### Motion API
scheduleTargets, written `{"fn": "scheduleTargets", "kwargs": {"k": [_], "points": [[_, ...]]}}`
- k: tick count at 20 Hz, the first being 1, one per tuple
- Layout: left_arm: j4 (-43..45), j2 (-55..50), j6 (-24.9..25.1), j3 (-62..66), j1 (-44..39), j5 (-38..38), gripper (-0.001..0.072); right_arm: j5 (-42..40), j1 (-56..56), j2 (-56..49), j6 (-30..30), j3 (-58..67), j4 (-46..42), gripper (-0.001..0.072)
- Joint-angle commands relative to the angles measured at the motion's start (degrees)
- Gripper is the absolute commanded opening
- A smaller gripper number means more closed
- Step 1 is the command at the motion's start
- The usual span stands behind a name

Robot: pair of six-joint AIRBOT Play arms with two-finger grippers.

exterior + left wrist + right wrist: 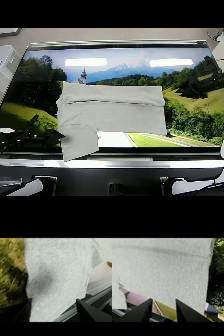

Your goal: Fold the clothes and pants, and hang the long-sleeved shirts on hangers.

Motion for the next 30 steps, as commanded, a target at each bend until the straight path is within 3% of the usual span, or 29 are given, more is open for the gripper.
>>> {"fn": "scheduleTargets", "kwargs": {"k": [1,16,23,30], "points": [[-0.1,0.0,0.3,-1.5,-0.3,0.8,0.0591,0.1,0.0,0.3,0.2,0.0,0.1,0.0351],[2.7,2.7,-0.1,-1.0,4.3,-2.0,0.059,0.3,0.0,0.3,0.2,0.0,-0.1,0.035],[3.5,2.5,-0.1,-3.5,3.7,2.8,0.0591,0.1,0.0,0.3,0.2,0.0,-0.1,0.035],[1.1,2.5,-1.7,-5.0,-3.1,9.5,0.0587,0.1,0.0,0.3,0.2,0.0,-0.1,0.035]]}}
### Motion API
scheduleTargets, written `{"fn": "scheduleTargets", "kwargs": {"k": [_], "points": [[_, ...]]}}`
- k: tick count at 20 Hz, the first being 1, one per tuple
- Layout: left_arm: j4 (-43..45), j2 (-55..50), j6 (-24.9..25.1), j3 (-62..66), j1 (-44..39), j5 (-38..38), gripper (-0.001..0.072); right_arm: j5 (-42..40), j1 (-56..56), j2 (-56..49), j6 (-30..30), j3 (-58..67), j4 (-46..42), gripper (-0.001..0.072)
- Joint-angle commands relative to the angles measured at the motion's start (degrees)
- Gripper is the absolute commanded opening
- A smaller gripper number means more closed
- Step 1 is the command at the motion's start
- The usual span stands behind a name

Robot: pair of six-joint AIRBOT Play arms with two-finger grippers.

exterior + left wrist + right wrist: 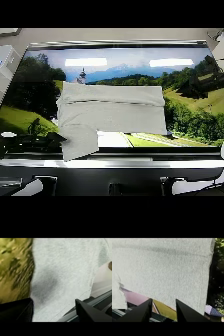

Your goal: Fold the clothes and pants, and hang the long-sleeved shirts on hangers.

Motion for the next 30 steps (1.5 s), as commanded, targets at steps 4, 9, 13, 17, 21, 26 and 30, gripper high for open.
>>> {"fn": "scheduleTargets", "kwargs": {"k": [4,9,13,17,21,26,30], "points": [[-0.7,0.0,-1.6,-0.4,-5.0,6.2,0.0208,0.3,0.0,0.0,-0.5,0.0,-0.2,0.035],[-1.6,0.0,-1.9,-0.3,-5.3,6.0,0.0017,-1.9,-0.1,0.0,-1.6,-4.3,-6.6,0.0351],[-1.6,0.0,-2.5,-0.3,-5.3,6.0,0.0018,-3.2,-1.4,0.0,-5.2,-20.1,-1.2,0.0351],[-1.8,0.0,-3.2,-0.3,-5.3,6.0,0.0017,-5.2,-7.5,2.1,-9.3,-33.6,-1.9,0.0352],[-1.7,0.0,-3.5,-0.3,-5.3,6.1,0.0017,-8.9,-9.1,3.4,-11.9,-39.9,-4.9,0.0352],[-1.7,0.0,-4.0,-0.3,-5.3,6.1,0.0017,-13.0,-8.9,3.4,-12.9,-43.3,-4.7,0.0352],[-1.7,0.0,-4.0,-0.3,-5.3,6.1,0.0017,-16.2,-8.9,3.4,-13.9,-45.7,-3.1,0.0352]]}}
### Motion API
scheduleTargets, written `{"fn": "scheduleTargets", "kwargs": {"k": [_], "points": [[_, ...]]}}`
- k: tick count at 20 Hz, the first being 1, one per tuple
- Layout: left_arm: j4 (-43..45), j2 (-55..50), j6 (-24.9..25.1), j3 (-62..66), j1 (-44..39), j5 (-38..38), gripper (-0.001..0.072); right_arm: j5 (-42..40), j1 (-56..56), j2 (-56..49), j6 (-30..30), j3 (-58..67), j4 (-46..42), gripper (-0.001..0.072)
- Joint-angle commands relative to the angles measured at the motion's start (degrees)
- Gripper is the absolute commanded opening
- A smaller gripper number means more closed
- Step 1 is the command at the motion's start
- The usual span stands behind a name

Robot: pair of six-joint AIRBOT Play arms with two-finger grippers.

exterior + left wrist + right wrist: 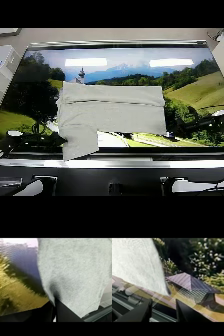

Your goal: Fold the clothes and pants, and hang the long-sleeved shirts on hangers.

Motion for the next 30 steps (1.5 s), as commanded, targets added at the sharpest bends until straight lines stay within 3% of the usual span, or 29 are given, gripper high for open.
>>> {"fn": "scheduleTargets", "kwargs": {"k": [1,10,13,14,15,22,30], "points": [[0.0,0.0,-0.1,0.0,0.0,0.0,0.0017,-3.6,0.0,0.0,-1.0,-2.1,2.1,0.0352],[0.0,0.0,-0.1,0.0,0.0,0.1,0.0018,-8.3,7.1,0.0,-1.1,-2.4,2.3,0.035],[0.0,0.0,-0.1,0.0,0.0,0.1,0.0017,-7.7,7.3,0.1,-1.1,-2.4,2.4,0.0166],[0.0,0.0,-0.1,0.0,0.0,0.1,0.0017,-6.8,7.3,0.1,-1.2,-2.4,2.5,0.0073],[0.0,0.1,-0.1,0.1,0.0,0.1,0.0017,-5.4,7.3,0.1,-1.9,-2.4,2.8,0.0038],[0.1,3.7,-2.3,7.1,0.0,-9.4,0.0014,2.4,7.3,7.4,-2.4,-2.4,3.4,0.0036],[5.3,24.9,-13.2,6.6,0.1,-15.8,0.0014,6.1,7.3,26.3,3.6,-10.2,4.4,0.0036]]}}
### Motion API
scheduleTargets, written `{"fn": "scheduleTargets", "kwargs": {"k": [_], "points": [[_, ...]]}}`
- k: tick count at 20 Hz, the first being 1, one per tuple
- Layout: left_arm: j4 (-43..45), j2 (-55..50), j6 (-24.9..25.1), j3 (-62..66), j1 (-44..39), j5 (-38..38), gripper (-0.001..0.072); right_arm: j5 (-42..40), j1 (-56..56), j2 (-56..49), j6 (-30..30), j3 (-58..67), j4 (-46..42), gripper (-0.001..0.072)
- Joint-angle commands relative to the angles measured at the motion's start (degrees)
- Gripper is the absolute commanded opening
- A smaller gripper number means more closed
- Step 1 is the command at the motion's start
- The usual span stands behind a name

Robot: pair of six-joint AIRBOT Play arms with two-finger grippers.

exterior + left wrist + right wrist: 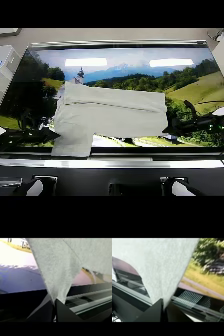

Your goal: Fold the clothes and pants, and hang the long-sleeved shirts on hangers.

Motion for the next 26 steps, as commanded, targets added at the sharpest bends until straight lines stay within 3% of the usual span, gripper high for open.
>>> {"fn": "scheduleTargets", "kwargs": {"k": [1,5,8,16,21,26], "points": [[1.3,9.6,-5.4,0.0,0.0,-4.1,0.0014,1.3,0.0,10.7,3.1,-4.2,0.4,0.0036],[1.3,15.5,-7.7,1.5,0.0,-3.7,0.0013,-1.9,0.0,20.5,6.2,-4.7,0.2,0.0034],[1.3,13.0,-7.6,4.2,-0.2,3.5,0.0012,-8.1,0.0,21.0,8.3,-4.7,-1.8,0.0034],[0.4,-11.5,-2.2,20.3,-8.9,17.6,0.0013,-22.5,0.0,14.4,7.9,-4.4,-4.2,0.0034],[0.4,-26.3,-2.3,33.7,-11.2,18.1,0.0013,-26.9,0.0,10.5,7.2,-2.5,-7.1,0.0034],[0.2,-33.5,-3.2,43.5,-12.3,18.1,0.0013,-28.7,2.2,5.3,7.2,3.5,-9.4,0.0034]]}}
